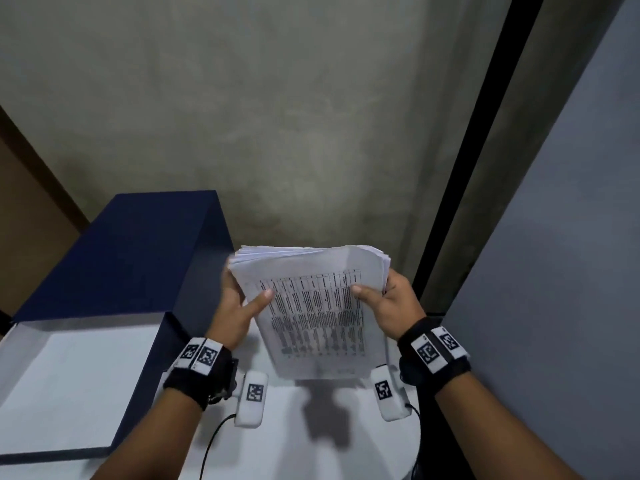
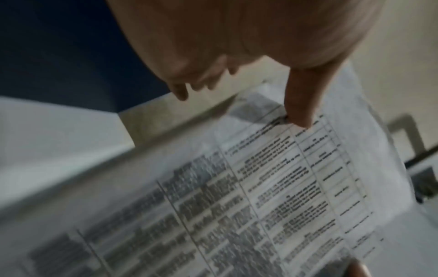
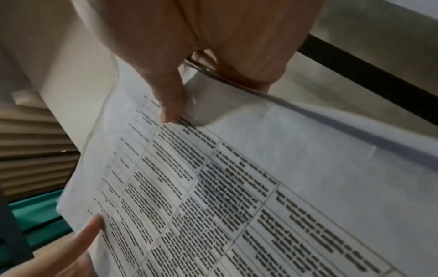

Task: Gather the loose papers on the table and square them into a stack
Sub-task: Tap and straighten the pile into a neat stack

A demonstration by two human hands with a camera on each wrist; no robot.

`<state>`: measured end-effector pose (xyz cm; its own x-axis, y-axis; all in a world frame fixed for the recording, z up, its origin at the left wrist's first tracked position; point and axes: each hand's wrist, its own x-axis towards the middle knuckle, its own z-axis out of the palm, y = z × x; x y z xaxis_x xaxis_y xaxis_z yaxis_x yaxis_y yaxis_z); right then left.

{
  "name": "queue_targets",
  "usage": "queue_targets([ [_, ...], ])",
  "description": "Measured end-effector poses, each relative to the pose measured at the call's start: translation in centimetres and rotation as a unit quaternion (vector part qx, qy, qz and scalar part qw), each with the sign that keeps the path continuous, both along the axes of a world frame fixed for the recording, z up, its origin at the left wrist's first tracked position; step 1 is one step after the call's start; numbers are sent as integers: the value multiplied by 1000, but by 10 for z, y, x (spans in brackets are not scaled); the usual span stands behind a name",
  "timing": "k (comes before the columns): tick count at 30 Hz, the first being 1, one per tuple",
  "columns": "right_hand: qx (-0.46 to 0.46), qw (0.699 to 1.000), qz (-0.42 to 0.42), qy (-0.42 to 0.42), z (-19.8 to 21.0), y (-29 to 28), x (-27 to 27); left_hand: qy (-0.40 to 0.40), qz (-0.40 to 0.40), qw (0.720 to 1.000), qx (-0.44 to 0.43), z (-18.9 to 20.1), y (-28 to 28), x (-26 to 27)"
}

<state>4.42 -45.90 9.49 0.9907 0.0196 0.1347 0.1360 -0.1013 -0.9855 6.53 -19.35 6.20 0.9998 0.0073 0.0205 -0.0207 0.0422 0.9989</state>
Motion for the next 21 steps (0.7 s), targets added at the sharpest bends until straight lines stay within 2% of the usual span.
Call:
queue_targets([
  [1,8,1000,-6,4,-2,2,0,3,-21,1000,-20,3,-5,-1],
  [6,8,998,-65,1,-21,10,-2,-36,50,997,44,2,-24,-9],
  [8,5,997,-71,19,-36,14,-10,-20,43,995,93,-9,-29,-18],
  [12,-63,994,-74,56,-69,18,-28,18,35,991,126,-32,-32,-32],
  [17,-72,990,-116,44,-70,11,-21,15,57,990,128,-30,-26,-25],
  [21,-60,992,-104,28,-65,6,-18,32,41,996,79,-26,-18,-19],
])
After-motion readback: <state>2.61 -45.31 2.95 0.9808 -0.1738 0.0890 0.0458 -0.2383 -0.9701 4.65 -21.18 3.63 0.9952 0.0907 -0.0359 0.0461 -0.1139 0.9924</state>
